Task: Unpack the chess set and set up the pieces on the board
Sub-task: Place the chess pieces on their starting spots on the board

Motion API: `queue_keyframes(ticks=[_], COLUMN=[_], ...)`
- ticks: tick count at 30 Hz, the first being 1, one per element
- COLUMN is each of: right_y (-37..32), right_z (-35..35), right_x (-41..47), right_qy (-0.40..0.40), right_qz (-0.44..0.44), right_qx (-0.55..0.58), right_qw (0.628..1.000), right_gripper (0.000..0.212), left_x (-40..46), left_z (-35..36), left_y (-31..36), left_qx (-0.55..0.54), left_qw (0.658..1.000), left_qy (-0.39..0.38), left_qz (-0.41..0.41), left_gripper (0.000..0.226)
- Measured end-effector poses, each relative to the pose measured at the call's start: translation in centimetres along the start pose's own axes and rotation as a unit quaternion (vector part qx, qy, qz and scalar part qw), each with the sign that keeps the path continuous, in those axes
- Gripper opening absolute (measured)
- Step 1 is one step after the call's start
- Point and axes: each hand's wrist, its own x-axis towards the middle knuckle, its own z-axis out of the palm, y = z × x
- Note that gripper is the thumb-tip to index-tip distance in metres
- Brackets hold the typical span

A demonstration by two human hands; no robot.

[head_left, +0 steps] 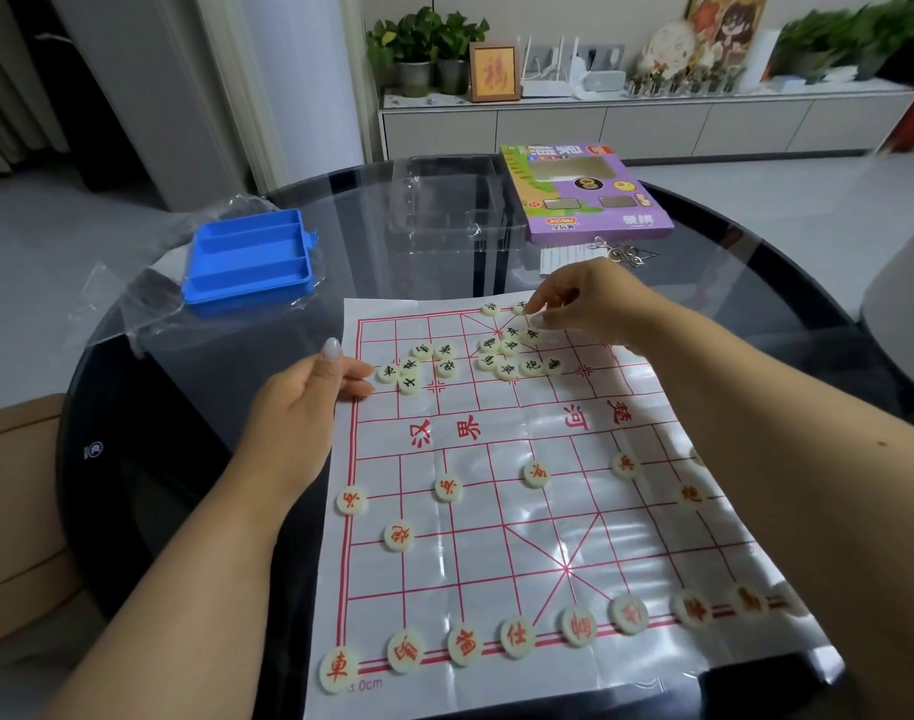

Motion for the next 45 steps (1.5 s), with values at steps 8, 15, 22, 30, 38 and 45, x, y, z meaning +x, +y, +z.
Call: queue_keyframes(ticks=[8,15,22,30,38,45], right_y=[-2.1,-2.7,-2.1,-1.5,-3.0,-5.1], right_z=[1.3,1.7,0.7,-0.2,1.7,4.3], right_x=[-0.6,-0.4,-0.6,-1.4,-1.4,-1.1], right_qy=[-0.053,-0.042,-0.031,-0.065,-0.073,-0.116], right_qz=[-0.027,-0.030,-0.003,0.012,-0.034,-0.083], right_qx=[-0.057,-0.030,-0.003,-0.026,-0.027,-0.049], right_qw=[0.997,0.998,1.000,0.998,0.996,0.989], right_gripper=[0.007,0.014,0.014,0.007,0.005,0.015], left_x=[-0.1,0.0,-0.1,0.0,0.1,0.2], left_z=[0.0,0.0,-0.1,0.0,0.0,0.0], left_y=[-0.1,-0.1,-0.3,-0.2,-0.2,-0.3], left_qx=[0.001,-0.004,-0.005,0.004,-0.005,-0.025], left_qw=[1.000,1.000,1.000,1.000,1.000,1.000], left_qy=[-0.002,-0.002,0.000,0.005,0.007,0.004], left_qz=[0.002,0.001,0.002,0.005,0.004,-0.004], left_gripper=[0.051,0.050,0.051,0.052,0.052,0.053])
